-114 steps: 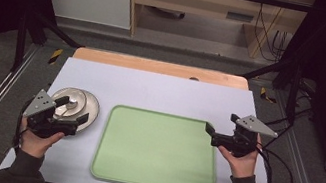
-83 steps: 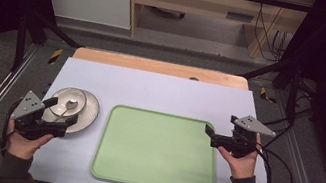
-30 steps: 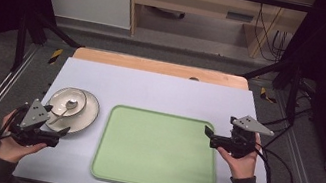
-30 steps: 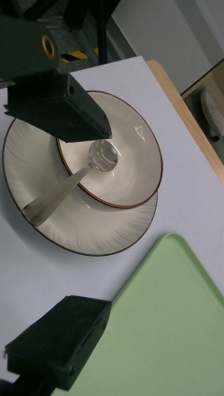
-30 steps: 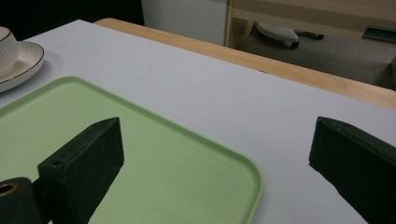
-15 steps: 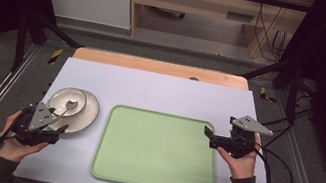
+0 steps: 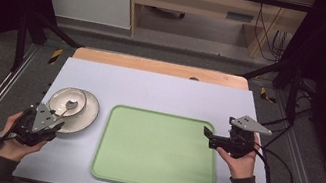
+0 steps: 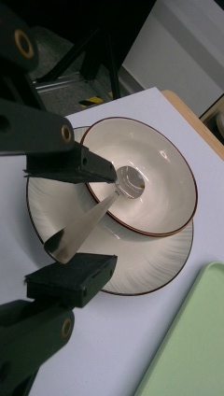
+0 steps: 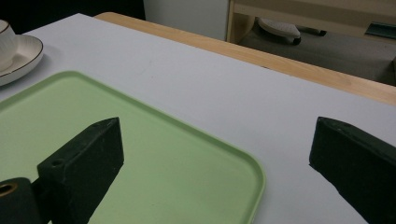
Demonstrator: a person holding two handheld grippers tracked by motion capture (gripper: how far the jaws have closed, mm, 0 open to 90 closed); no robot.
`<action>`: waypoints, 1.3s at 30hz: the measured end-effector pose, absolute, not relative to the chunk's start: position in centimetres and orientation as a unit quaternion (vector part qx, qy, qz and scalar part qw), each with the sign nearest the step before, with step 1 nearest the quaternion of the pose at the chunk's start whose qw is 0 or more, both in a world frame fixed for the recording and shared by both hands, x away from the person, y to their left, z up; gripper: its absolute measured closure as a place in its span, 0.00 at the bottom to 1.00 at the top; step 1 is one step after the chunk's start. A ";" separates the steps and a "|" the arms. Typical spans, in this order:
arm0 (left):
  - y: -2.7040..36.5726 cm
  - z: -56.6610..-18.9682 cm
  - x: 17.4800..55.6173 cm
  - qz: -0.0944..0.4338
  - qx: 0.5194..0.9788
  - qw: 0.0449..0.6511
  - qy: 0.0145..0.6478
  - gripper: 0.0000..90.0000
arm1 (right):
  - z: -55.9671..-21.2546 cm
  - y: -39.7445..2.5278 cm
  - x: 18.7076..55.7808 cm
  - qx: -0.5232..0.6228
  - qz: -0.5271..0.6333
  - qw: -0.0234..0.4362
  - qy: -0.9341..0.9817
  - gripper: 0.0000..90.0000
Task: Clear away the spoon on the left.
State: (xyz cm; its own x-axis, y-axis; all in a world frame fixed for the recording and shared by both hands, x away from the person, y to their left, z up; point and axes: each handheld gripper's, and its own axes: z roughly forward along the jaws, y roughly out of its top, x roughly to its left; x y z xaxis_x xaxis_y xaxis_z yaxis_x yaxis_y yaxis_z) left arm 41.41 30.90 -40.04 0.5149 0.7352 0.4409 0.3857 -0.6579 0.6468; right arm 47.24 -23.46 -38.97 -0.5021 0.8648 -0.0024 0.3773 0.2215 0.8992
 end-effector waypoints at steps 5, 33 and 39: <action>30.9 -40.1 41.4 0.366 0.836 0.234 0.335 0.69 | -39.0 -23.4 47.3 0.423 0.458 0.265 0.736 0.04; 31.1 -40.1 41.3 0.365 0.835 0.229 0.342 0.98 | -39.0 -23.4 47.3 0.423 0.456 0.264 0.737 0.04; 31.2 -40.1 41.3 0.363 0.834 0.232 0.345 0.98 | -39.0 -23.4 47.3 0.421 0.456 0.264 0.738 0.04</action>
